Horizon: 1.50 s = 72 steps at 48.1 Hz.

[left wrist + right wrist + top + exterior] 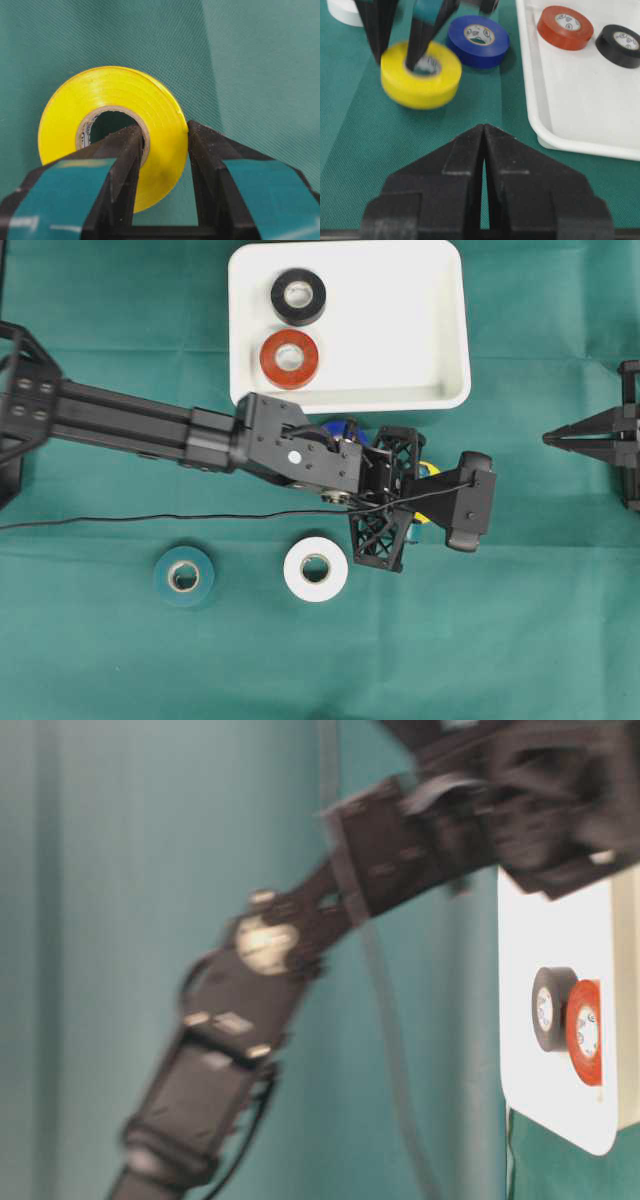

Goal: Put the tape into the white case with the left arm.
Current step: 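Lift the yellow tape and carry it into the tray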

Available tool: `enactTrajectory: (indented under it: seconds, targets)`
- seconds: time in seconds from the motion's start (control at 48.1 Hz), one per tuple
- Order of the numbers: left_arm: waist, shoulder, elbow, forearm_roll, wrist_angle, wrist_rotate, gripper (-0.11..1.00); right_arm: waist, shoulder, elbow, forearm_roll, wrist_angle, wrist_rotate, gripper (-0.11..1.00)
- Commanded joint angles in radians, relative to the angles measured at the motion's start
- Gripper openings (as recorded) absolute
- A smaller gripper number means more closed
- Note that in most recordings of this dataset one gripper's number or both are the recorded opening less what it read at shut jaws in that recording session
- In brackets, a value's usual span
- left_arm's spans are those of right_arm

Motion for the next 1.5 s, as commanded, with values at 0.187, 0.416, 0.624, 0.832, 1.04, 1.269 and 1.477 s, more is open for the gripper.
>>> enactTrajectory:
  seconds: [0.187, 0.416, 0.624, 0.832, 1.04, 1.269, 1.477]
  targets:
    - [-0.003, -0.146, -0.008, -0.002, 0.081, -0.005, 0.25, 0.000, 0.009, -0.011, -0.002, -0.009, 0.002, -0.09]
    - [0.000, -0.169, -0.005, -0.002, 0.132, -0.003, 0.25, -0.002, 0.009, -0.011, -0.002, -0.011, 0.002, -0.09]
    - [0.044, -0.170, 0.018, 0.002, 0.141, 0.002, 0.25, 0.000, 0.009, -0.011, -0.002, -0.009, 0.002, -0.09]
    - [0.118, -0.195, 0.086, 0.000, 0.138, 0.037, 0.25, -0.002, 0.008, -0.011, -0.002, -0.009, 0.002, -0.09]
    - [0.167, -0.238, 0.146, 0.000, 0.104, 0.066, 0.25, 0.000, 0.008, -0.011, -0.002, -0.009, 0.002, -0.09]
    - [0.219, -0.249, 0.189, 0.000, 0.067, 0.069, 0.25, 0.000, 0.009, -0.011, 0.000, -0.009, 0.002, -0.09]
    - [0.279, -0.249, 0.219, 0.000, 0.028, 0.069, 0.25, 0.000, 0.009, -0.009, 0.000, -0.009, 0.002, -0.09]
